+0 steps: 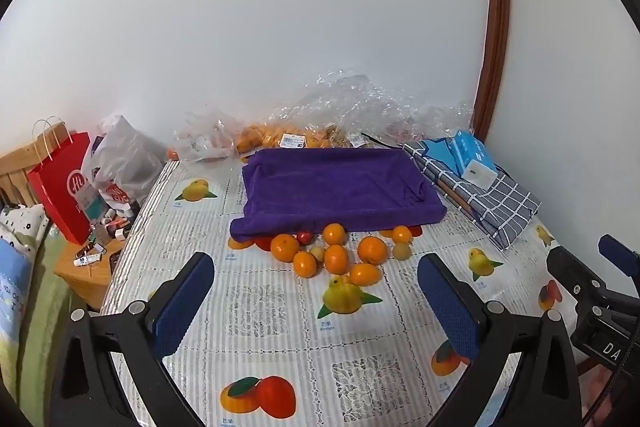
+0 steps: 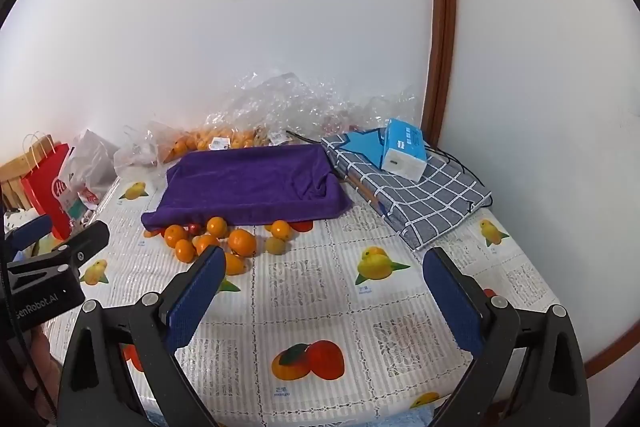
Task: Organize fruits
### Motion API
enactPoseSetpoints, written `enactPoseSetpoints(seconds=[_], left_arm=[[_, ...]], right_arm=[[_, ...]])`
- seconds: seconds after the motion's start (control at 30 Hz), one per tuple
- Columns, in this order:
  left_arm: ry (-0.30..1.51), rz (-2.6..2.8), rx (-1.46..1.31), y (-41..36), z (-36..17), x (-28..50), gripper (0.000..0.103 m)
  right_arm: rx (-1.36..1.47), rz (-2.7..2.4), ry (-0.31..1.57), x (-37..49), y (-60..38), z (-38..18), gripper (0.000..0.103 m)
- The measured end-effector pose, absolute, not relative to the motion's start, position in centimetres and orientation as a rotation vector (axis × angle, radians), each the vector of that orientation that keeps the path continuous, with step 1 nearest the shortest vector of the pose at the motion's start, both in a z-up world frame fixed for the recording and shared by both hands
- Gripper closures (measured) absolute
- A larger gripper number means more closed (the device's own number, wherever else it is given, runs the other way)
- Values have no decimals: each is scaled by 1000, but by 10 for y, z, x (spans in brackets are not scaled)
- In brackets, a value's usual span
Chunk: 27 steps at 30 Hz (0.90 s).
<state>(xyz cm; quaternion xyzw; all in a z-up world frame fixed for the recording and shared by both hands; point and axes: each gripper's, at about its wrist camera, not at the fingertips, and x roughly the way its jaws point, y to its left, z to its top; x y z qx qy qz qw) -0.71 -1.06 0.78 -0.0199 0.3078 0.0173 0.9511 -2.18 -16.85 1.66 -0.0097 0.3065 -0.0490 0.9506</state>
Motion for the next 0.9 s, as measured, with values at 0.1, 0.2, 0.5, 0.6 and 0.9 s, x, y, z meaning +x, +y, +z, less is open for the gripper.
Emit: enactPoseSetpoints(seconds=[0.1, 0.2, 0.5, 0.6, 0.9], left_arm=[[627, 33, -47, -10, 8, -8, 0], [628, 39, -52, -10, 8, -8, 0], [627, 38, -55, -6, 8, -7, 0], [626, 39, -56, -5, 8, -7, 0], [625, 38, -55, -5, 8, -8, 0]], right_arm=[[-19, -98, 619, -21, -168, 16, 5], [-18, -96, 621, -20, -168, 15, 5], [-28, -82, 619, -24, -163, 16, 5], [-31, -81, 620, -24, -162, 16, 5], [-34, -78, 622, -24, -161, 16, 5]])
